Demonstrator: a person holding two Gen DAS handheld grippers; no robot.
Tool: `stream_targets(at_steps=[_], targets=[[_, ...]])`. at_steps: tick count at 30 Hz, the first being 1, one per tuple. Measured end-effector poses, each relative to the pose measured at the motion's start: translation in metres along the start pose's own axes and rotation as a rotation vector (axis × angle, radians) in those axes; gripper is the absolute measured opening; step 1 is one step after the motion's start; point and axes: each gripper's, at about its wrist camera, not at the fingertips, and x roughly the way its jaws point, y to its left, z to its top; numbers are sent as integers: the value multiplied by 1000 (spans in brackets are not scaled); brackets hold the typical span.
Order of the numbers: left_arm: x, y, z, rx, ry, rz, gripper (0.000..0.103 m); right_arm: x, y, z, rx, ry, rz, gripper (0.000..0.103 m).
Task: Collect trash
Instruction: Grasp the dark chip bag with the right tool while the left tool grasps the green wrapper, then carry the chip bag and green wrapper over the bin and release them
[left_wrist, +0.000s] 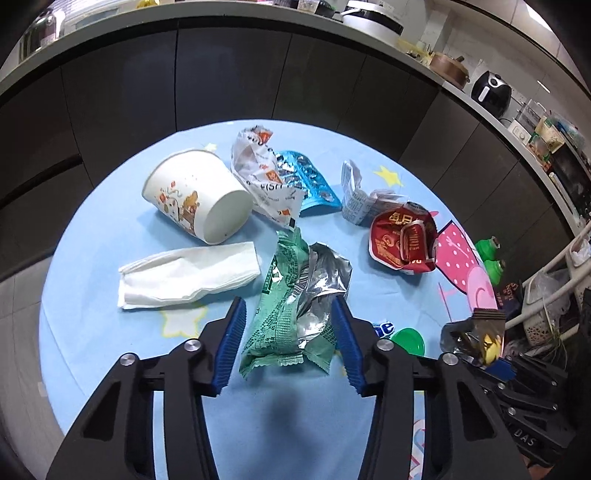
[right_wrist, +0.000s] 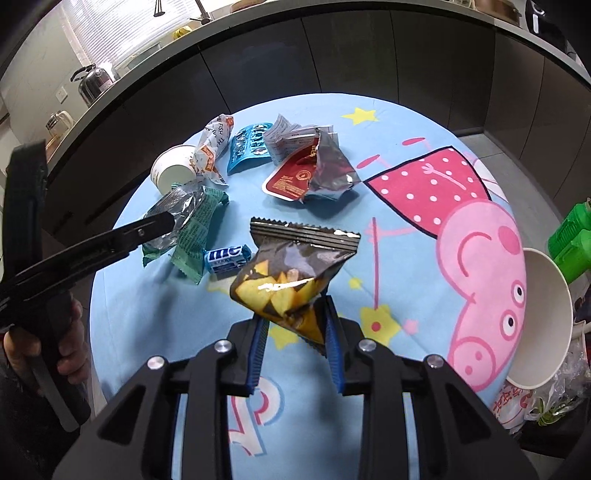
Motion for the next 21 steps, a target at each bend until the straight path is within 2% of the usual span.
stream_targets(at_steps=[1, 3, 4, 5, 10, 15, 21], targets=[[1, 1, -1, -9, 6, -7, 37, -1, 0, -1, 1, -1, 1, 30], [4, 3, -1, -31, 21, -19, 21, -3, 0, -2, 2, -4, 5, 30], [4, 4, -1, -38, 27, -22, 18, -5, 0, -3, 3, -6, 8, 30], [4, 5, -1, -45, 32, -21, 10, -7, 1, -3, 3, -10, 11, 30], [-21, -1, -6, -28, -17, -30, 8, -22, 2, -6, 5, -41, 23, 30], [-60, -18, -8, -19, -77, -84, 7, -46, 1, -9, 12, -89, 36, 30], [-96, -54, -10, 40, -127, -159, 7, -85, -10, -15, 36, -163, 35, 30]])
